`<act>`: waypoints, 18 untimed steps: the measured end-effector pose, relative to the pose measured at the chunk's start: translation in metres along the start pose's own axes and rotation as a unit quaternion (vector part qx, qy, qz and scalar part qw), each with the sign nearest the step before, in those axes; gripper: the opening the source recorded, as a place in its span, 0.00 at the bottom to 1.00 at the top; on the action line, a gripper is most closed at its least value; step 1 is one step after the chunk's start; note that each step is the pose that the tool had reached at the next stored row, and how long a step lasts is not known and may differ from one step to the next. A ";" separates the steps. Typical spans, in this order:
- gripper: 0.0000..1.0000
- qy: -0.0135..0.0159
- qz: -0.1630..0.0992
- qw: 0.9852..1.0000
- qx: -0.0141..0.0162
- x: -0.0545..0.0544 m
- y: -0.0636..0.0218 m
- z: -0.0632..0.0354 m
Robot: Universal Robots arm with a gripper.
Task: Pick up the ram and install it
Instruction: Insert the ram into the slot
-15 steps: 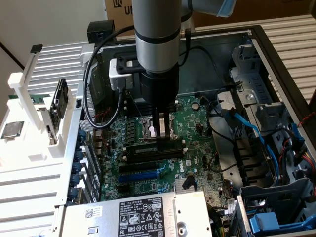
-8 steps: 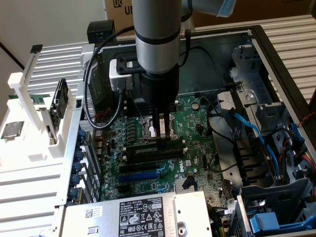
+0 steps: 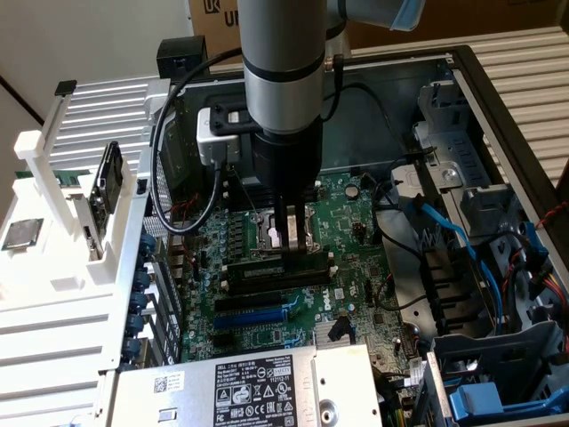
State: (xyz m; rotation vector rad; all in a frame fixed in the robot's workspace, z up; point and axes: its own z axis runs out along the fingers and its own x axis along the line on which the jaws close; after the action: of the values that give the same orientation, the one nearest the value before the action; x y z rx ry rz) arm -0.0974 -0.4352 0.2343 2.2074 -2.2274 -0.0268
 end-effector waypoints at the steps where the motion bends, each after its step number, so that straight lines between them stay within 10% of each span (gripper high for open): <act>1: 0.13 0.000 0.000 1.000 0.000 0.000 0.0000 0.0000; 18: 0.13 0.000 0.001 1.000 0.000 0.000 0.0001 0.0039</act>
State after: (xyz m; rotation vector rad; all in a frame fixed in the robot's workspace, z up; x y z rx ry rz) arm -0.0976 -0.4353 0.2304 2.2043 -2.2301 -0.0268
